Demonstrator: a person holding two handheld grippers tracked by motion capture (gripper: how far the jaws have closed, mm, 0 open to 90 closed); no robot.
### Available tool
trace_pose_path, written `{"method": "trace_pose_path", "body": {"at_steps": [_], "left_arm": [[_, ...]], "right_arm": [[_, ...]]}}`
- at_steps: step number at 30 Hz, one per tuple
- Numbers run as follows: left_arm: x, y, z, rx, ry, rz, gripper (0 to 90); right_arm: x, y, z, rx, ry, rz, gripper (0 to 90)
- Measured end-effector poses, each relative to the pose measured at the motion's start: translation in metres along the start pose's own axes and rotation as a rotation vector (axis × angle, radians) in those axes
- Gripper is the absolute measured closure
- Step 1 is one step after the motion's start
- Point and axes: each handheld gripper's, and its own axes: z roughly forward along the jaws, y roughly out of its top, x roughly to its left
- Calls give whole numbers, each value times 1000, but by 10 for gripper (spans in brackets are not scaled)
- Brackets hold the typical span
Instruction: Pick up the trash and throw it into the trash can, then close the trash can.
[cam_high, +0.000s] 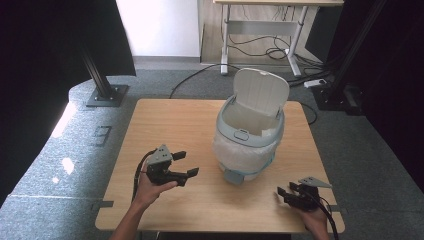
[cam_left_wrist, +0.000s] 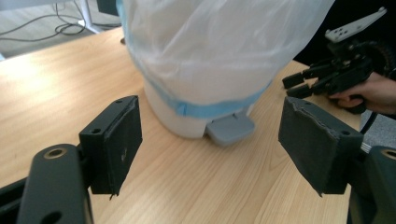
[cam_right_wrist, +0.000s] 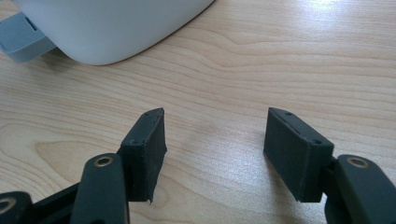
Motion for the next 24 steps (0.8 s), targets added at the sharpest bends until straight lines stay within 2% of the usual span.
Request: {"method": "trace_pose_path", "body": {"at_steps": [3, 4, 8, 13, 17, 19, 21, 24], "left_arm": [[3, -11, 0, 6, 5, -16, 213], [5, -14, 0, 24, 12, -15, 212], [6, -17, -1, 25, 19, -14, 212], [8, -23, 2, 40, 25, -15, 212], [9, -27, 5, 56, 22, -22, 211], [9, -28, 6, 59, 18, -23, 211], [9, -28, 7, 59, 16, -25, 210], [7, -29, 6, 58, 14, -27, 210]], "right_arm": [[0, 0, 0, -1, 2, 4, 382], [0, 0, 0, 0, 0, 1, 380], [1, 0, 0, 2, -2, -8, 371], [2, 0, 0, 8, -13, -44, 357], [2, 4, -5, -20, -12, -40, 319], [2, 9, -11, -48, -1, -29, 302], [2, 11, -12, -52, 3, -32, 289], [2, 21, -19, -54, 39, -39, 287]]}}
